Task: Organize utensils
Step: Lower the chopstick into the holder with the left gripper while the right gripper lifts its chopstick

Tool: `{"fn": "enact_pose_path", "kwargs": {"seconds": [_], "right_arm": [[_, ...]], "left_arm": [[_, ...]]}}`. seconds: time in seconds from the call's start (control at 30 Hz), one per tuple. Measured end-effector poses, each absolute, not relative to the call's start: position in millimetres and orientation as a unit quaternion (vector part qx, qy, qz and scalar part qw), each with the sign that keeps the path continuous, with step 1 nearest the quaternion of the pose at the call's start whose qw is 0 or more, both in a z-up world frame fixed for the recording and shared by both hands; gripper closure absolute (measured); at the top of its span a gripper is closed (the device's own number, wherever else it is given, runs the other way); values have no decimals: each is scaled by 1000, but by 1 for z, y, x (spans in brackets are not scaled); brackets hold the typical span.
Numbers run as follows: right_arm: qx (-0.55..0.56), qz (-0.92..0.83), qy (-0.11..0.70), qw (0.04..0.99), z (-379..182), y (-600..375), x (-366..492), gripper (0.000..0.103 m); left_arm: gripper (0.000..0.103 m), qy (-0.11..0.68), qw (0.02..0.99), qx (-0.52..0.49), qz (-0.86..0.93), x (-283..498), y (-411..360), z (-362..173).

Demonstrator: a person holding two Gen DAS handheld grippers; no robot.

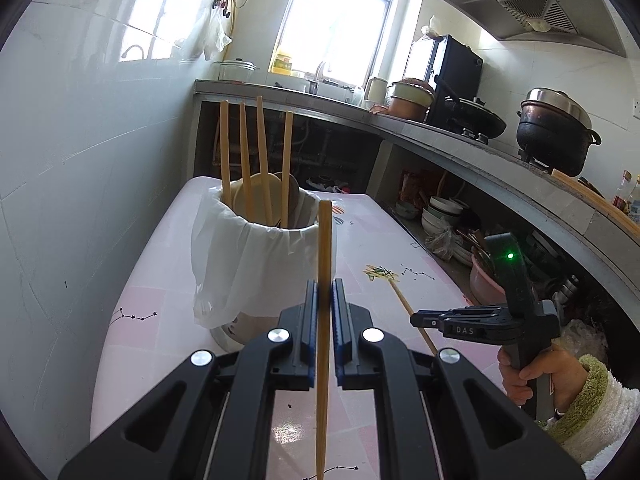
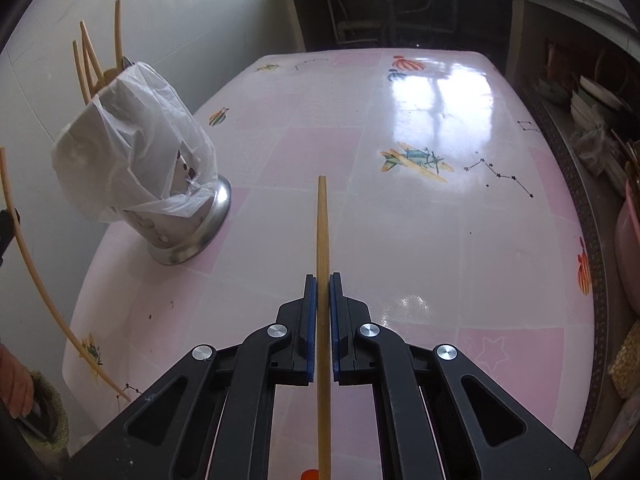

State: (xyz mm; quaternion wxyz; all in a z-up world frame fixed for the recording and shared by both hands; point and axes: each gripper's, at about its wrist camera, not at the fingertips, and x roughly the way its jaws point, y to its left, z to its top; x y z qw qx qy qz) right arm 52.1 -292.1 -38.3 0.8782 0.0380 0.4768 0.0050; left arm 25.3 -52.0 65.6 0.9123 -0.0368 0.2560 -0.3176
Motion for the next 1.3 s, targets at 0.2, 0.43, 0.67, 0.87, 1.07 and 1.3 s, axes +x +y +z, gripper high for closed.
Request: {"fn": "enact_pose_path", "kwargs": {"seconds": [0.2, 0.43, 0.67, 0.87, 1.07, 1.3], "right_arm": [[82, 45, 421, 902, 6, -299, 31, 98], [108, 78, 384, 914, 32, -293, 27, 98], [116, 97, 362, 920, 45, -289, 27, 98], [125, 104, 357, 920, 49, -295, 24, 98], [133, 105, 361, 917, 46, -302, 25, 98], [134, 103, 371, 913, 38, -305, 30, 98]], "left_arm": [[97, 228, 918, -48, -321, 19, -42, 84], [97, 170, 934, -53, -311, 20, -28, 127], [97, 95, 943, -78, -308, 33, -20, 182], [97, 54, 951, -99, -288, 59, -24, 210], [97, 59, 960, -99, -253, 99, -40, 203], [97, 106, 961, -90, -238, 128, -50, 161]]}}
